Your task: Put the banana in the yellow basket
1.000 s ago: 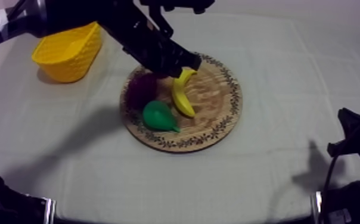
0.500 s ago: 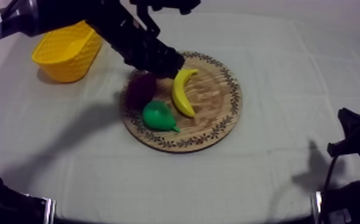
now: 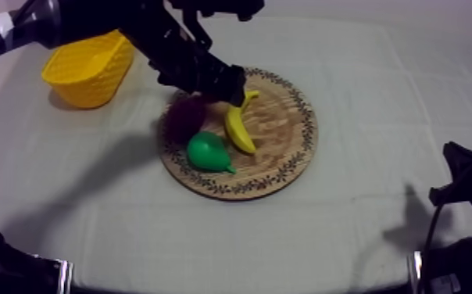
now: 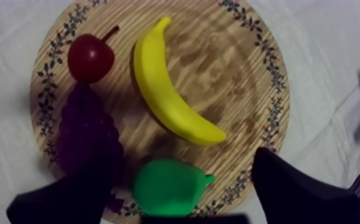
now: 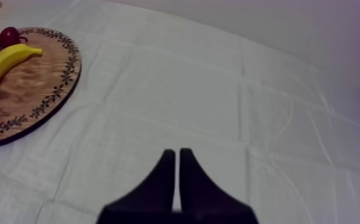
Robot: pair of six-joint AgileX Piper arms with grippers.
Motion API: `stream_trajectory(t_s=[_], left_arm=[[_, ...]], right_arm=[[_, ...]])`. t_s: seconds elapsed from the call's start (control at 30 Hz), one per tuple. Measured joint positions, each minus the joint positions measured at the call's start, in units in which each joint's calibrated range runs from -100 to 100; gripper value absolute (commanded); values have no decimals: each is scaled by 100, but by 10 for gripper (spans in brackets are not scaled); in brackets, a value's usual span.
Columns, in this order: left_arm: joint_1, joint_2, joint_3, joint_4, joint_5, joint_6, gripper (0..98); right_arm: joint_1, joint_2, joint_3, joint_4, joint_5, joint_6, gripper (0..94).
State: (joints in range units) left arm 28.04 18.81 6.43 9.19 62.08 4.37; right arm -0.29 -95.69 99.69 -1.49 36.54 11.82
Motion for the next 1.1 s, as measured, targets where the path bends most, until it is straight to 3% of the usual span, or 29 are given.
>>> stream_trajectory(t_s=[0.47,1.1], left_arm=[[-10,1069,-678,61,-28,39,846],[-12,2225,-1649,296,182,-35,783]], right_arm=[[0,0,0,0,0,0,4],[-8,0,0,0,0,0,4]])
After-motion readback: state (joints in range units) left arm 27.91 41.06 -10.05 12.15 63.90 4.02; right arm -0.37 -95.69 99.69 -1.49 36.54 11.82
